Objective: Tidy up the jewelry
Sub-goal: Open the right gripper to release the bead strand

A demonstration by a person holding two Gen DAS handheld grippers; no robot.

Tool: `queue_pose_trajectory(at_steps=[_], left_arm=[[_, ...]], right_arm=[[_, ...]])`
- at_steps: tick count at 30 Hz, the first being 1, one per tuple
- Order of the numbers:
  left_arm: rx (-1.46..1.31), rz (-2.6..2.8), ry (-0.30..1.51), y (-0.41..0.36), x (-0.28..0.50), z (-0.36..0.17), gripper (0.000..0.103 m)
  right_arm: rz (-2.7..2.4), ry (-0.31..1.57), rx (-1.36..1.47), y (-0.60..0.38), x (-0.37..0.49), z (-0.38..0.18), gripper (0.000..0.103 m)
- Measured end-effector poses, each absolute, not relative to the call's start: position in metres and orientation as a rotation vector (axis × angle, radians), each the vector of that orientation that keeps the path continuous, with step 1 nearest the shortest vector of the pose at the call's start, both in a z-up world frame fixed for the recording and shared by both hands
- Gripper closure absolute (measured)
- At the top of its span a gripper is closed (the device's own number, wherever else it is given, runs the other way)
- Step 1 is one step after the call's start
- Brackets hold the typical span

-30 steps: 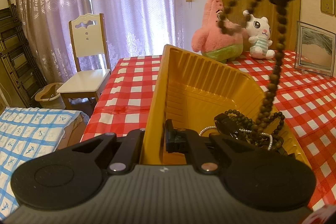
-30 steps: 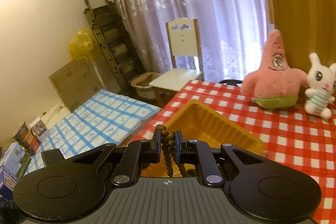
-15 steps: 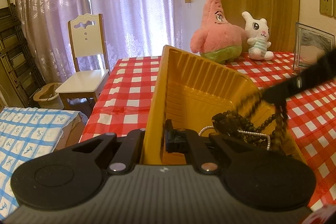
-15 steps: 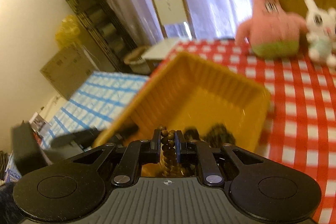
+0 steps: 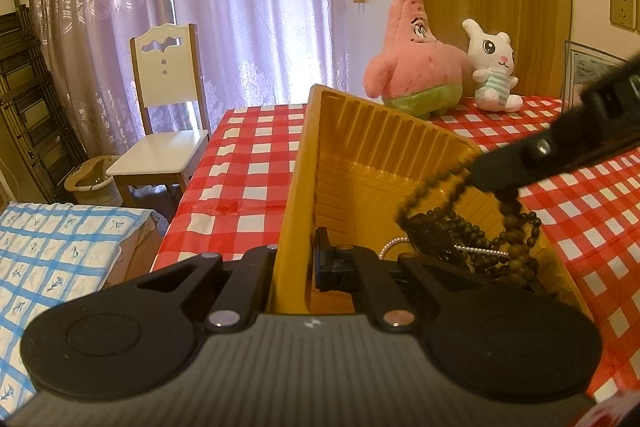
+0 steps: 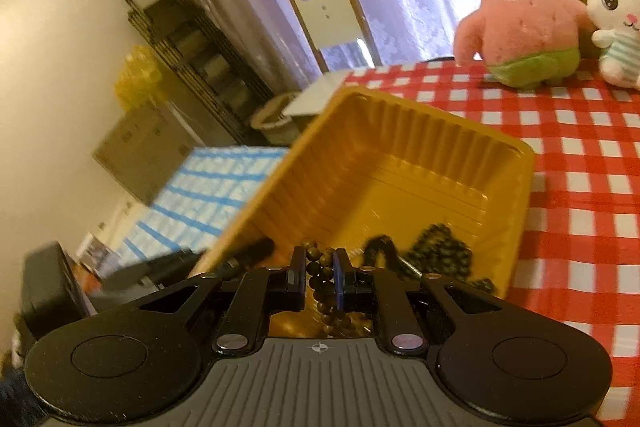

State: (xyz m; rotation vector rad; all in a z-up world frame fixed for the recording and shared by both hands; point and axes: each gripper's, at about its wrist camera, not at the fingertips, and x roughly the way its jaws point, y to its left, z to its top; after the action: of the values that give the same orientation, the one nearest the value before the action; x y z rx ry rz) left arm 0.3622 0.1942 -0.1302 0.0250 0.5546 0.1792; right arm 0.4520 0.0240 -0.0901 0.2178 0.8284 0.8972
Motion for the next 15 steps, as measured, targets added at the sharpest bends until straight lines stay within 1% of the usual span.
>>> queue_pose_trajectory(at_steps=[7, 9, 10, 11, 13, 15], left_arm=[[0.022, 0.179, 0.556, 0.194, 0.361, -0.130, 0.100], [0.020, 0.179, 0.556, 0.194, 0.362, -0.130, 0.100], [0.021, 0.179, 0.557, 0.194, 0.363, -0.130, 0.100], [0.021, 0.179, 0.556, 0.194, 0.363, -0.130, 0.100], [0.019, 0.179, 0.556, 0.194, 0.362, -0.131, 0.100], [0.019, 0.180, 0.557, 0.194, 0.362, -0.131, 0.100]], right_arm=[[0.855, 0.823, 0.212, 0.031, 0.456, -0.098, 0.089], [0.852, 0.825, 0.209, 0.031, 0.457, -0.097, 0.087], [0.849, 0.821, 0.206, 0.030, 0.457, -0.095, 0.079], [0.842, 0.813, 0.207, 0.028, 0.457, -0.094, 0.064], [0.817, 0.789, 0.218, 0.021, 0.456, -0.091, 0.049], [0.791, 0.784, 0.214, 0.014, 0.457, -0.088, 0.048]])
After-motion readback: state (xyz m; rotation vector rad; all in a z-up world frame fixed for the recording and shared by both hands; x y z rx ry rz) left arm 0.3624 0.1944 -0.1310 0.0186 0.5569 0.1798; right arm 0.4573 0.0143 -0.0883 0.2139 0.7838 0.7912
